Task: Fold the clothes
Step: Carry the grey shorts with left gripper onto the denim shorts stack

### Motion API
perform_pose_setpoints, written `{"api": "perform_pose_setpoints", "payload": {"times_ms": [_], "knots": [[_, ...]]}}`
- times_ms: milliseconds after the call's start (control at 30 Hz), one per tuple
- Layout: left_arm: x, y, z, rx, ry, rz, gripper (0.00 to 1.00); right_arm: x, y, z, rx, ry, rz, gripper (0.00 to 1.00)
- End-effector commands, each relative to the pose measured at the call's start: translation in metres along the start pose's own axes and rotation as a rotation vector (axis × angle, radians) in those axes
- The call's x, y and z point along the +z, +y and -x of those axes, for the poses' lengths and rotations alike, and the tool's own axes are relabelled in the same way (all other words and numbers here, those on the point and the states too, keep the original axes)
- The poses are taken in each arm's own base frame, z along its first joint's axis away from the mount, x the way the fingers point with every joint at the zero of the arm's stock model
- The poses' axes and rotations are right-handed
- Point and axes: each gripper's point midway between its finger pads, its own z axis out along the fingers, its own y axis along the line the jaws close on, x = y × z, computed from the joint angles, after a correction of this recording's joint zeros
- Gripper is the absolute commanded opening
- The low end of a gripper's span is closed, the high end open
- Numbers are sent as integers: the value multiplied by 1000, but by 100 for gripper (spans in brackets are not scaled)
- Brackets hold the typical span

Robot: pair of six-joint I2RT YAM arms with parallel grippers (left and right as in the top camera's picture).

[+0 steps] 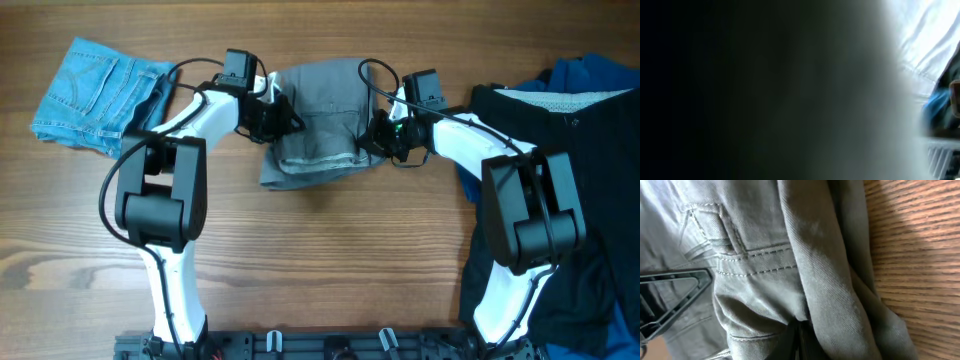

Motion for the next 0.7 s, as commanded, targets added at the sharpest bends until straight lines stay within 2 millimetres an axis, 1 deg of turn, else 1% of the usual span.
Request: {"api": "perform_pose_setpoints", "payload": {"times_ms": [0, 67, 133, 167, 200, 233, 267, 300, 367, 433, 467, 567, 600, 633, 667], "knots": [[26, 25, -36, 54, 119, 65, 4, 6, -25, -11, 0, 29, -79, 4], [9, 23, -26, 35, 98, 65, 4, -11, -14, -9, -71, 21, -45, 4], [-22, 16, -9, 18, 55, 62, 4, -39, -3, -5, -145, -9, -25, 4], [-51, 8, 7, 12, 7, 56, 4, -61, 4, -1, -202, -44, -18, 5], [-68, 3, 15, 12, -25, 52, 4, -74, 10, 1, -239, -71, -14, 4], [-81, -1, 22, 14, -51, 48, 4, -87, 14, 3, -269, -102, -18, 4], [-105, -8, 35, 7, -108, 39, 4, -103, 18, 7, -286, -146, -36, 5], [-129, -13, 47, -4, -171, 29, 4, -114, 21, 9, -295, -180, -54, 4], [-166, -19, 68, -22, -288, 15, 4, -129, 27, 10, -310, -230, -73, 4], [-204, -18, 88, -50, -417, 0, 4, -139, 34, 10, -317, -254, -61, 4], [-231, -11, 102, -72, -508, 3, 4, -141, 36, 9, -319, -259, -58, 4], [-276, 25, 126, -161, -671, 57, 4, -141, 34, 8, -313, -253, -61, 4], [-286, 37, 133, -171, -711, 69, 4, -140, 34, 7, -308, -250, -62, 4], [-296, 54, 142, -182, -754, 84, 4, -140, 33, 7, -301, -246, -63, 4], [-299, 69, 146, -200, -773, 102, 4, -140, 33, 6, -300, -244, -64, 4]]}}
